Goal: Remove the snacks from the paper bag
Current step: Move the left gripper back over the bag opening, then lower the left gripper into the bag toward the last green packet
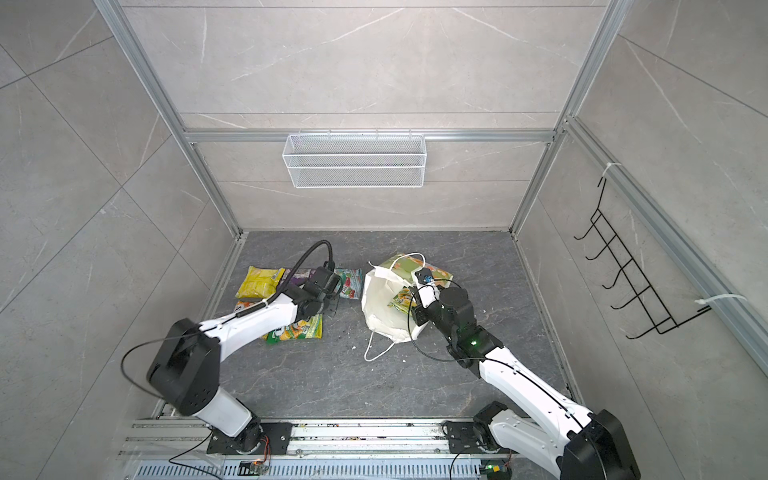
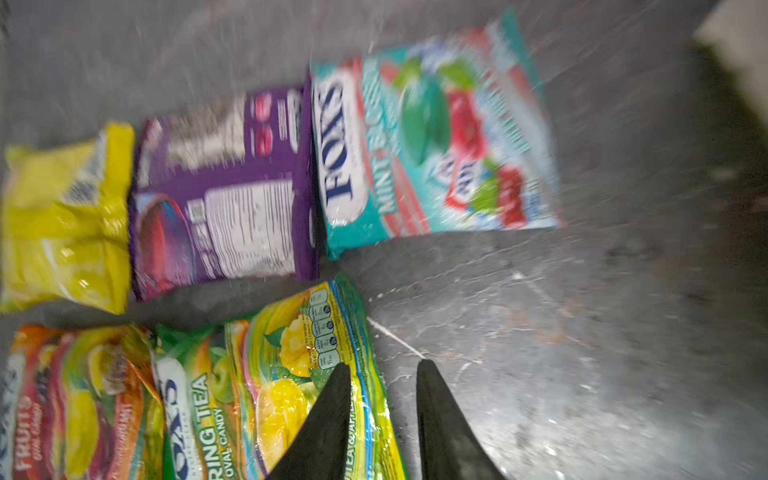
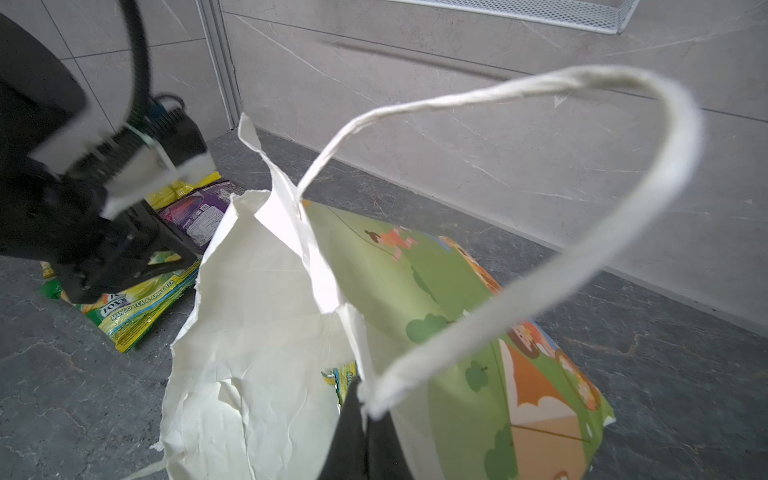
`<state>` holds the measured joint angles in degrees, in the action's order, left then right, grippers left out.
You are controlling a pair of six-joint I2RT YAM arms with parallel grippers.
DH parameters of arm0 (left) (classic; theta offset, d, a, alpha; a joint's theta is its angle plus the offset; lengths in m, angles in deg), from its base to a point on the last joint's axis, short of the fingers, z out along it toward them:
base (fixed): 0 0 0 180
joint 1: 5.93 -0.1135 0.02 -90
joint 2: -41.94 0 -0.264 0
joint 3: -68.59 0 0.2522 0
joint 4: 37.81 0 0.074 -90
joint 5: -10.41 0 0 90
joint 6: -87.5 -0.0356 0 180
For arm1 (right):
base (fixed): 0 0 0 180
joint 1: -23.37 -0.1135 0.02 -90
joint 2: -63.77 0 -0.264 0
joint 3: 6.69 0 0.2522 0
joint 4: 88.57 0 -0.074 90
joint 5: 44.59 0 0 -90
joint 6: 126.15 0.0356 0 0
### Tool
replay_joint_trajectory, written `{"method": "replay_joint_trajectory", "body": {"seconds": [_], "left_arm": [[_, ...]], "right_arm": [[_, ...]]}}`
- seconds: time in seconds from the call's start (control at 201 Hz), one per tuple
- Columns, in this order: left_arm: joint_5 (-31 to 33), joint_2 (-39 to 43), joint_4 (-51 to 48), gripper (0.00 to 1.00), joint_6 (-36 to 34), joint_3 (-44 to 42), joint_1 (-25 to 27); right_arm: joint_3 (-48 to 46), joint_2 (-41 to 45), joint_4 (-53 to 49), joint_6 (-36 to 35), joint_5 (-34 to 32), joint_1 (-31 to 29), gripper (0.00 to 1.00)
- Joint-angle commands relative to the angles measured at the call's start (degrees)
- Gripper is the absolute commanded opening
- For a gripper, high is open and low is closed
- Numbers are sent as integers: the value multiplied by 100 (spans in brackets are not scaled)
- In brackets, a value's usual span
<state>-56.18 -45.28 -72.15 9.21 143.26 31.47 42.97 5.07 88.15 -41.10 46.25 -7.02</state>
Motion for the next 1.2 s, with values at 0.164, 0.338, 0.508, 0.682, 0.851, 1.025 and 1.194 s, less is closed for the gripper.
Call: {"method": "replay_joint_trajectory", "body": {"seconds": [0.164,0.338,0.508,0.682,0.851,1.025,1.194], "left_arm": [[-1832,2090,2422,43,-1742,-1033,273],[-3147,2224,2402,53,-2615,-930,478],[-3002,1633,1764,53,-4134,-435,1434],[-2934,807,1497,53,-4839,76,1734],[-2968,239,1684,53,-5333,224,1735],[-2948,-381,1482,54,-5698,581,1730],[-2955,-887,1328,54,-5793,860,1735]], "right_arm": [[145,182,15,-234,204,12,0],[128,200,24,-234,240,10,0],[154,227,6,-243,346,15,0],[189,297,-87,-228,453,15,0],[172,502,-164,-217,524,14,0],[135,622,-197,-219,555,9,0],[101,596,-161,-151,591,15,0]]}}
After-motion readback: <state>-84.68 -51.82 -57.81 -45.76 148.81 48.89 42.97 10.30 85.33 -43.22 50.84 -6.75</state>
